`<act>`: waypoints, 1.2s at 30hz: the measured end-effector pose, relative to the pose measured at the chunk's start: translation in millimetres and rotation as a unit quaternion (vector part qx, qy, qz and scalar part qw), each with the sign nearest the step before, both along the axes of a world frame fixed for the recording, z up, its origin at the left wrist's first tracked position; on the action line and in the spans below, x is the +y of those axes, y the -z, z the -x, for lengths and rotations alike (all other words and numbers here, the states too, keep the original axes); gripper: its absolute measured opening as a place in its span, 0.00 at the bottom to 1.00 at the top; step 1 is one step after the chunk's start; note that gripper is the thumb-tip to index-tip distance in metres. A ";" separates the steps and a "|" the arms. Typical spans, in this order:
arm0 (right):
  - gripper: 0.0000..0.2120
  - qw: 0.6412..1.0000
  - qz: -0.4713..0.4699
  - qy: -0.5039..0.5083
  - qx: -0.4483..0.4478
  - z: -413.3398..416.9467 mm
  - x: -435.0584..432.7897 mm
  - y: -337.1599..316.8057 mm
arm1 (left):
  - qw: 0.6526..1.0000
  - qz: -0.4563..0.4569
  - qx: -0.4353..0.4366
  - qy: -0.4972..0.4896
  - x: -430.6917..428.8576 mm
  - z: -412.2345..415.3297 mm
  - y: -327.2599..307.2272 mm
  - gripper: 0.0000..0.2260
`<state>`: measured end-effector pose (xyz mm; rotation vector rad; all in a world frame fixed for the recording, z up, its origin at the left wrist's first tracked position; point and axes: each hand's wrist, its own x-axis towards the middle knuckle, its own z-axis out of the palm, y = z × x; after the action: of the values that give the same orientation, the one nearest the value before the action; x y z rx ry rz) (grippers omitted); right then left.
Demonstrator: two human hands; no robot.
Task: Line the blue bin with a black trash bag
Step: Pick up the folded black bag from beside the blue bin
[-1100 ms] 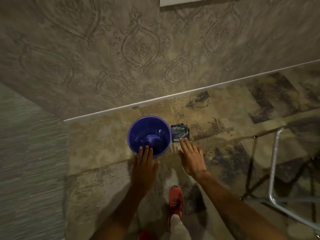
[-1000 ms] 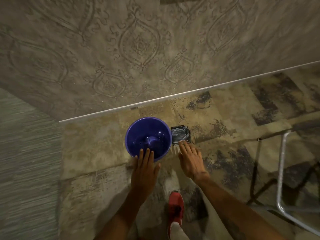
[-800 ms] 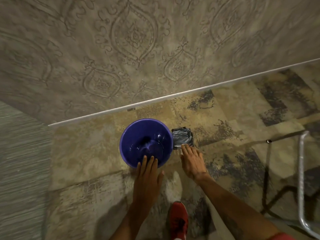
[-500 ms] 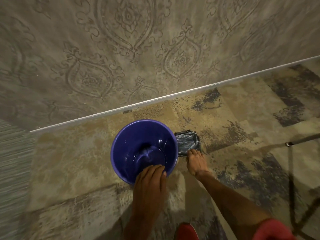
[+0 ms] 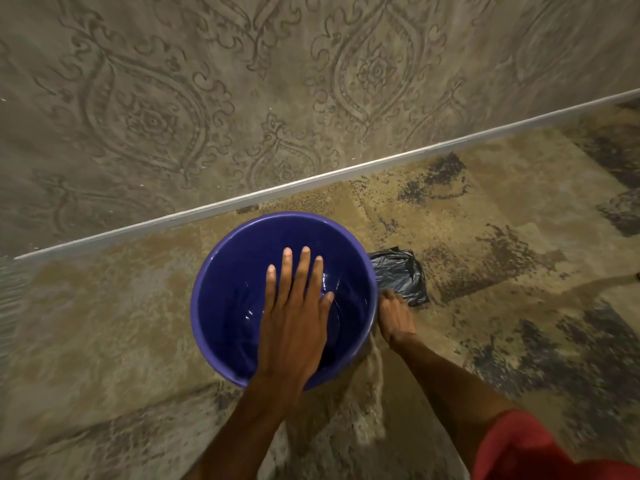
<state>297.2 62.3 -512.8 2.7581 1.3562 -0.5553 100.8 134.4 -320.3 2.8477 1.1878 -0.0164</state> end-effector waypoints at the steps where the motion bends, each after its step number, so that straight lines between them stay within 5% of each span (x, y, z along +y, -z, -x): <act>1: 0.18 1.000 0.002 -0.001 -0.013 -2.4 2.1 4.2 | 1.000 0.003 0.009 0.000 1.4 -0.7 3.5 0.26; 10: 0.18 0.995 0.070 0.013 -0.072 -10.2 13.0 28.1 | 0.999 0.043 -0.002 0.009 7.3 -1.7 22.3 0.26; 19: 0.12 0.992 -0.088 0.069 -0.057 -23.7 3.0 -8.5 | 0.996 0.074 -0.037 0.011 2.3 -6.9 4.6 0.26; 36: 0.08 0.959 -0.227 0.168 0.006 -40.0 4.1 -154.6 | 0.996 0.082 -0.018 0.006 -20.9 2.4 -64.3 0.26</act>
<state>337.2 66.4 -358.2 3.3961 1.1394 -0.2903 98.4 113.4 -256.0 2.7012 1.1063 -0.0606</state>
